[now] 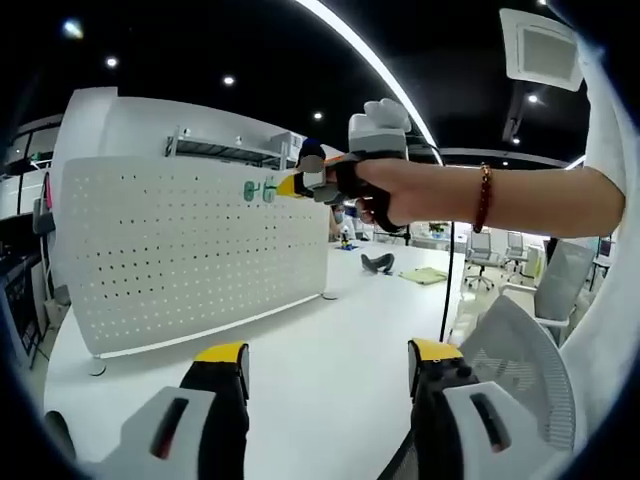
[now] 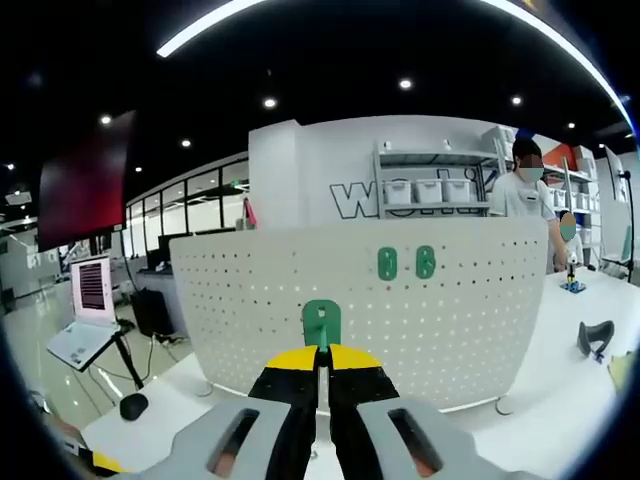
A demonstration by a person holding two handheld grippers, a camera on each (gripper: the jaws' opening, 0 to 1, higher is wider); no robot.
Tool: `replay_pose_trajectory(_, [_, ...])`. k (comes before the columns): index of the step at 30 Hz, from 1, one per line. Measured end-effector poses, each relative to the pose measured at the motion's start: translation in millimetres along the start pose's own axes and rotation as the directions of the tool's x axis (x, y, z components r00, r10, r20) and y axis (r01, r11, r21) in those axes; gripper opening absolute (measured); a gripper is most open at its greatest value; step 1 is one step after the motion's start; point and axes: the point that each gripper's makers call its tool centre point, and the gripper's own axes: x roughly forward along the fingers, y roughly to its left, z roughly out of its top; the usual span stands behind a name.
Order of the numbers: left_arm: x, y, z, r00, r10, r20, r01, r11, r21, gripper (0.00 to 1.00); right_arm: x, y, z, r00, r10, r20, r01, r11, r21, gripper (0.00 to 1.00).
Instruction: Insert the hook assembly into the mounting plate slot until the hook locks in place.
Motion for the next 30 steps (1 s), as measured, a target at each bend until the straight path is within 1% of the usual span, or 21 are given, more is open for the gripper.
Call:
replay_pose_trajectory(1, [1, 0.4, -0.9, 1.0, 0.0, -0.002, 0.0, 1.0, 0.0, 0.66, 2, 0, 0.4, 1.0, 0.0, -0.002, 0.0, 1.0, -0.008, 0.01])
replay_pose_trajectory(3, [2, 0.7, 0.9, 1.0, -0.001, 0.012, 0.001, 1.0, -0.015, 0.68, 8, -3, 2.2, 1.0, -0.009, -0.005, 0.009, 1.0, -0.02, 0.01])
replay_pose_trajectory(5, [3, 1.0, 0.8, 1.0, 0.001, 0.009, -0.001, 1.0, -0.013, 0.7, 14, -4, 6.2, 1.0, -0.01, -0.005, 0.009, 0.997, -0.078, 0.01])
replay_pose_trajectory(6, [3, 0.9, 0.3, 1.0, 0.0, 0.007, 0.0, 1.0, -0.009, 0.71, 17, -4, 7.0, 1.0, -0.008, -0.004, 0.008, 0.998, -0.065, 0.01])
replay_pose_trajectory(7, [4, 0.7, -0.7, 1.0, -0.002, 0.003, 0.002, 1.0, -0.006, 0.72, 20, -4, 8.2, 1.0, 0.002, -0.001, -0.002, 1.0, -0.023, 0.01])
replay_pose_trajectory(8, [4, 0.7, -1.1, 1.0, -0.003, 0.002, 0.003, 1.0, -0.006, 0.73, 22, -4, 8.7, 1.0, 0.006, -0.007, -0.006, 1.0, -0.019, 0.01])
replay_pose_trajectory(9, [5, 1.0, -2.0, 1.0, -0.003, -0.003, 0.003, 1.0, -0.008, 0.72, 24, -4, 10.4, 1.0, 0.004, -0.008, -0.005, 0.999, -0.052, 0.01])
replay_pose_trajectory(10, [5, 1.3, -2.3, 1.0, -0.002, -0.003, 0.002, 1.0, -0.01, 0.72, 25, -6, 15.8, 1.0, -0.006, 0.003, 0.007, 0.992, -0.123, 0.01])
replay_pose_trajectory(11, [5, 2.1, -3.2, 1.0, -0.001, -0.003, 0.001, 1.0, -0.013, 0.72, 26, -3, 16.7, 1.0, 0.002, 0.006, -0.002, 0.995, -0.098, 0.01])
replay_pose_trajectory(12, [5, 2.8, -3.8, 1.0, 0.001, -0.004, -0.001, 1.0, -0.017, 0.72, 30, -1, 19.3, 1.0, 0.015, 0.011, -0.014, 0.998, -0.054, 0.01])
replay_pose_trajectory(14, [5, 5.0, -4.4, 1.0, 0.011, -0.002, -0.011, 1.0, -0.018, 0.71, 34, -3, 21.9, 1.0, 0.005, 0.013, -0.003, 0.996, -0.094, 0.01])
replay_pose_trajectory(17, [5, 6.2, -4.3, 1.0, 0.012, -0.004, -0.012, 1.0, -0.021, 0.71, 39, -3, 23.3, 1.0, 0.01, 0.013, -0.009, 0.997, -0.073, 0.01])
replay_pose_trajectory(20, [4, 8.2, -4.4, 1.0, 0.011, -0.008, -0.011, 1.0, -0.01, 0.71, 46, -5, 24.3, 1.0, 0.005, 0.01, -0.004, 0.997, -0.074, 0.01])
replay_pose_trajectory(23, [4, 13.5, -6.8, 1.0, 0.017, -0.015, -0.017, 1.0, -0.017, 0.71, 51, -5, 23.7, 1.0, 0.0, 0.007, 0.0, 0.997, -0.079, 0.01])
replay_pose_trajectory(27, [5, 17.8, -5.5, 1.0, 0.021, -0.013, -0.021, 1.0, -0.019, 0.71, 58, -6, 25.1, 1.0, -0.009, 0.009, 0.01, 0.997, -0.078, 0.01])
replay_pose_trajectory(30, [7, 21.2, -6.7, 1.0, 0.018, -0.02, -0.018, 1.0, -0.016, 0.72, 62, -8, 27.1, 1.0, -0.016, 0.013, 0.016, 0.998, -0.067, 0.01])
